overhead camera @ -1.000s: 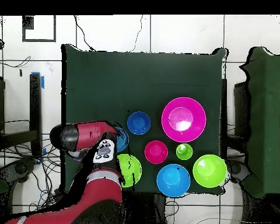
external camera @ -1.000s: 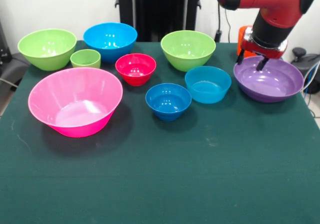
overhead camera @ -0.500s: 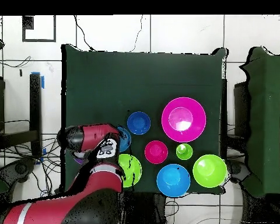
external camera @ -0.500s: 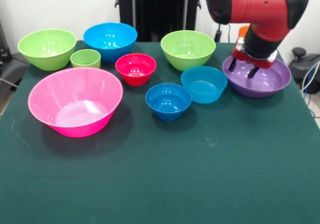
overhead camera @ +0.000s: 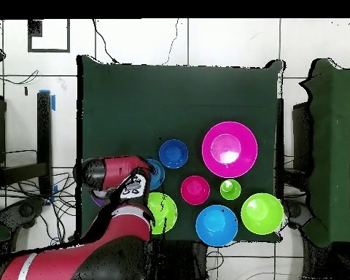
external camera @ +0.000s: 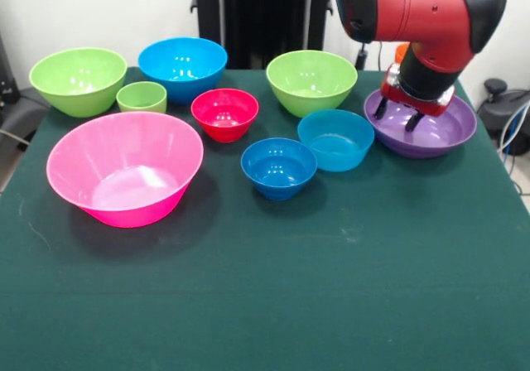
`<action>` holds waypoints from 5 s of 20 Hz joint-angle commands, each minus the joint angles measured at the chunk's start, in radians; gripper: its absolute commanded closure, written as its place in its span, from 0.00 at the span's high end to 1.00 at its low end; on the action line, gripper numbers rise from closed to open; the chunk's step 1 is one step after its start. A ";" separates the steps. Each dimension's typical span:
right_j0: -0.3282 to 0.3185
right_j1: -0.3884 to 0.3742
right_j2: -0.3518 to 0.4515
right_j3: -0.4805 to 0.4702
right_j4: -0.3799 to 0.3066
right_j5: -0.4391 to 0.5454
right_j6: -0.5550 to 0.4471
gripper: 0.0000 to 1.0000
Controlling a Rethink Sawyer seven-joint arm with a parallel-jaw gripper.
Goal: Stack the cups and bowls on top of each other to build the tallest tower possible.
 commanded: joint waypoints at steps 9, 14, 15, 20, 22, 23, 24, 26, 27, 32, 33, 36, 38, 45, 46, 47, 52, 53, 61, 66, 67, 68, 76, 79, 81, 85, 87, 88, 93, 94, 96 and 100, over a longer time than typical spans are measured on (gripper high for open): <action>0.017 -0.045 0.035 -0.014 0.048 0.023 0.133 1.00; 0.009 -0.075 0.023 -0.019 0.032 0.061 0.111 1.00; -0.003 -0.087 0.025 -0.012 0.026 0.070 0.093 1.00; -0.042 -0.106 0.035 0.008 0.006 0.074 0.043 1.00; -0.057 -0.119 0.038 0.014 -0.003 0.088 0.023 1.00; -0.064 -0.124 0.039 0.016 -0.007 0.093 0.014 1.00; -0.071 -0.130 0.040 0.019 -0.011 0.098 0.005 1.00; -0.084 -0.133 0.045 0.027 -0.020 0.095 -0.007 1.00; -0.088 -0.134 0.047 0.031 -0.024 0.091 -0.010 1.00; -0.097 -0.135 0.051 0.038 -0.045 0.079 -0.019 1.00; -0.100 -0.134 0.053 0.042 -0.047 0.074 -0.021 1.00; -0.115 -0.139 0.054 0.059 -0.060 0.059 -0.035 1.00; -0.118 -0.143 0.055 0.069 -0.063 0.061 -0.038 1.00; -0.122 -0.159 0.069 0.130 -0.050 0.033 -0.021 1.00; -0.120 -0.165 0.069 0.141 -0.046 0.033 -0.015 1.00; -0.120 -0.168 0.069 0.147 -0.044 0.033 -0.013 1.00; -0.124 -0.174 0.075 0.166 -0.037 0.038 -0.011 1.00; -0.126 -0.172 0.078 0.171 -0.034 0.033 -0.010 1.00; -0.144 -0.155 0.091 0.172 -0.028 0.016 -0.015 1.00; -0.159 -0.133 0.100 0.171 -0.034 -0.016 -0.021 1.00; -0.160 -0.130 0.101 0.171 -0.034 -0.021 -0.019 1.00; -0.160 -0.129 0.102 0.172 -0.035 -0.026 -0.017 1.00; -0.169 -0.085 0.111 0.149 -0.039 -0.072 -0.008 1.00; -0.165 -0.079 0.117 0.145 -0.031 -0.077 0.001 1.00; -0.161 -0.078 0.120 0.143 -0.023 -0.075 0.009 1.00; -0.153 -0.080 0.125 0.146 -0.011 -0.076 0.024 1.00; -0.156 -0.080 0.128 0.148 -0.007 -0.081 0.025 1.00; -0.157 -0.080 0.129 0.150 -0.005 -0.083 0.026 1.00; -0.148 -0.077 0.134 0.157 0.003 -0.098 0.043 1.00; -0.147 -0.076 0.137 0.159 0.006 -0.101 0.045 1.00; -0.147 -0.076 0.141 0.162 0.010 -0.105 0.048 1.00; -0.141 -0.088 0.152 0.174 0.026 -0.100 0.062 1.00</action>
